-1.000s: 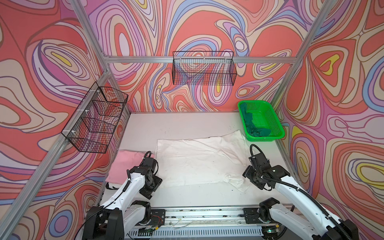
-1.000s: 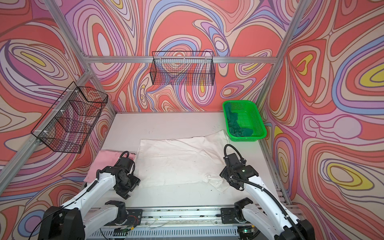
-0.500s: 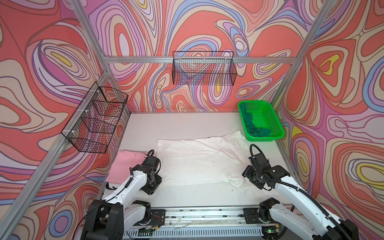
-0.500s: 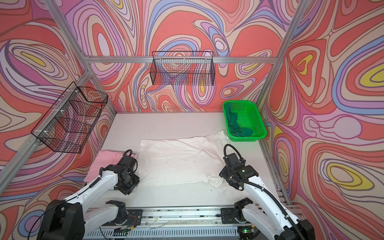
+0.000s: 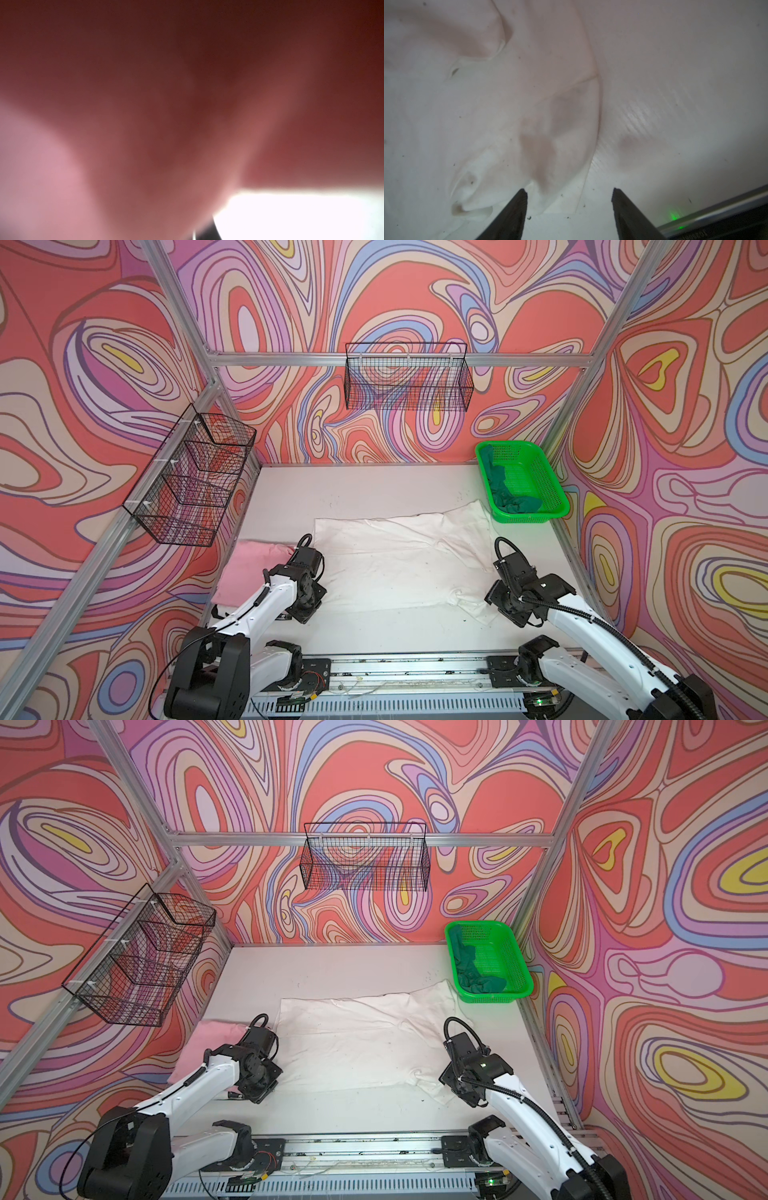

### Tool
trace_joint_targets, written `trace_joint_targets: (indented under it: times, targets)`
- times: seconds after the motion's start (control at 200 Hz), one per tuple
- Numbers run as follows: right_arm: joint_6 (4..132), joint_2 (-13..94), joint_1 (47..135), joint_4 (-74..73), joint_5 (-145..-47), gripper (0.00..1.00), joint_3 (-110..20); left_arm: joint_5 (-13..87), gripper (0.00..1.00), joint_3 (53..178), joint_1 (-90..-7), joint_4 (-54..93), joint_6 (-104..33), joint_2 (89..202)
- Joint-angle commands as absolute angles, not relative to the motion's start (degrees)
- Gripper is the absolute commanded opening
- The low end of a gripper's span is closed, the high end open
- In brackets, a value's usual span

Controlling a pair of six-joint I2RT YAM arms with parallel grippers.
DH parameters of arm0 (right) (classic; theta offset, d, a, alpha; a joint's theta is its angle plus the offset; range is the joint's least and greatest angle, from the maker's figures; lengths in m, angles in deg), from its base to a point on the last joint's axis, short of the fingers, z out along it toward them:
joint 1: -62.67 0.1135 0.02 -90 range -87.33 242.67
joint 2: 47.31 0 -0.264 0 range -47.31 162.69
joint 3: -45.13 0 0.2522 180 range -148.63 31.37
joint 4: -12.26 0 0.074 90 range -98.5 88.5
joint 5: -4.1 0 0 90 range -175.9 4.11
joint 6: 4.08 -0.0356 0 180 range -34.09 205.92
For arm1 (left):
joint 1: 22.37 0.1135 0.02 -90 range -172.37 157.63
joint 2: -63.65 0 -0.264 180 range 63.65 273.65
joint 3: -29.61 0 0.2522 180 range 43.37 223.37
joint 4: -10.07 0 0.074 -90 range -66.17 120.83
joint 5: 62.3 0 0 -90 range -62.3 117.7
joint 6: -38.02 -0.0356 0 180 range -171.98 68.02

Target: Fold and stack the t-shirts

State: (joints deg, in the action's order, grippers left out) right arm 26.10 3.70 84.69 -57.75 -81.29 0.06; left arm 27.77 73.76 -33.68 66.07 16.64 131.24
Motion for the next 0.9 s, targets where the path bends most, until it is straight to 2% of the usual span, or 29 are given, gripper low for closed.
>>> trace_joint_targets:
  times: [0.0,0.371,0.546,0.796,0.896]
  targets:
    - [22.0,4.6,87.9,-59.1,-80.8,0.66,0.0,25.7,0.0,74.0,-33.8,63.4,16.1,132.6]
    - [12.1,13.5,108.0,-54.6,-75.9,0.59,-0.7,27.3,0.0,77.4,-33.9,65.4,16.3,130.0]
    - [12.1,20.6,111.1,-52.4,-74.5,0.55,-1.3,27.1,0.0,78.4,-33.9,66.7,16.3,129.0]
    - [12.1,22.5,111.1,-54.9,-67.8,0.53,-2.4,27.1,0.0,78.0,-33.9,67.3,15.9,127.9]
    - [12.6,22.8,111.2,-53.8,-67.5,0.46,-1.6,27.2,0.0,78.1,-33.9,67.3,15.8,127.7]
